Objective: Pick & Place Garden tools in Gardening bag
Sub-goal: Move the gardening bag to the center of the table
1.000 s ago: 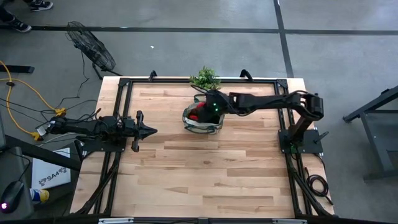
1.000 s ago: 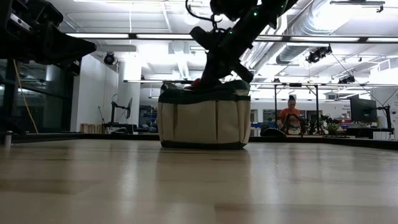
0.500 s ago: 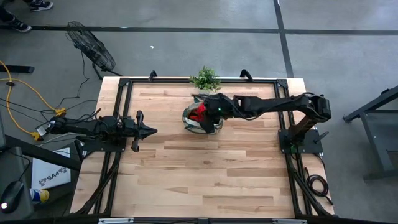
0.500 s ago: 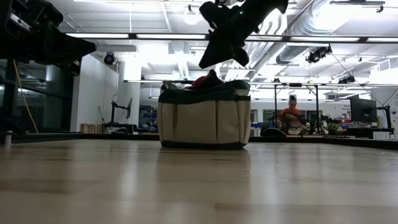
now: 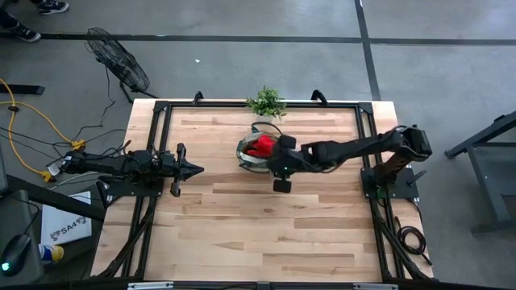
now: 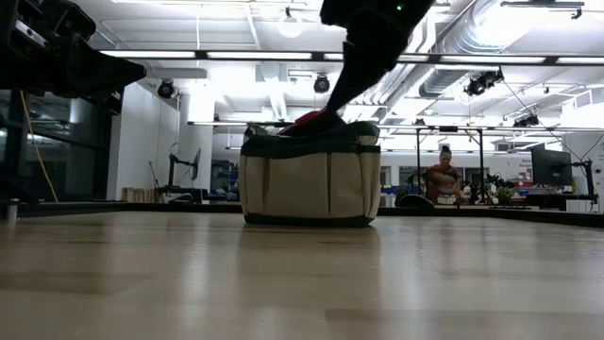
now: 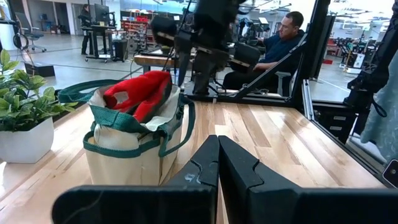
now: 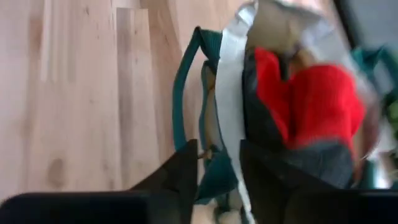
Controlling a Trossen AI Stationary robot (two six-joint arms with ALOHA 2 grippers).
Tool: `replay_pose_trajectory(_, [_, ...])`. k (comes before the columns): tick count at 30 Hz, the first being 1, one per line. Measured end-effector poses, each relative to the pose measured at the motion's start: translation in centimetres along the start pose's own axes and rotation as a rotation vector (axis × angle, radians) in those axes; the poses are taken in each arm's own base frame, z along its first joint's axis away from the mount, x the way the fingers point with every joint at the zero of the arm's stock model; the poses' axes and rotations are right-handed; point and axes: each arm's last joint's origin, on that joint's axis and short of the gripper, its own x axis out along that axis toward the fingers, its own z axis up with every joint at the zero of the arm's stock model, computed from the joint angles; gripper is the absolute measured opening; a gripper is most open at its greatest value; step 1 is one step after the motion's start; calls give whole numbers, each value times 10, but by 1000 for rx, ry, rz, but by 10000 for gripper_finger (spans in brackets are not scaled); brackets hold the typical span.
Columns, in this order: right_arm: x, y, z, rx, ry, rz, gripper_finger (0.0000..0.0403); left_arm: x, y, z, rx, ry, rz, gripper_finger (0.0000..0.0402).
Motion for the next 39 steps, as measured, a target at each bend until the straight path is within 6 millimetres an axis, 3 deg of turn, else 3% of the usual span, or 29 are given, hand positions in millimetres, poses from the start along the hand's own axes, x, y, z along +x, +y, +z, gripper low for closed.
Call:
replay_pose_trajectory(5, [-6,17,1,-185,-38,-48,177,0,0,0,0,0,0,0])
replay_pose_trajectory(9, [-9,27,1,-260,-48,-31,202,0,0,0,0,0,0,0])
replay_pose_trajectory(24, [18,28,-25,-394,-97,-119,205,0,0,0,0,1,0,0])
replay_pose_trajectory(39, [40,4,-32,-371,-42,-164,170,0,0,0,0,0,-1,0])
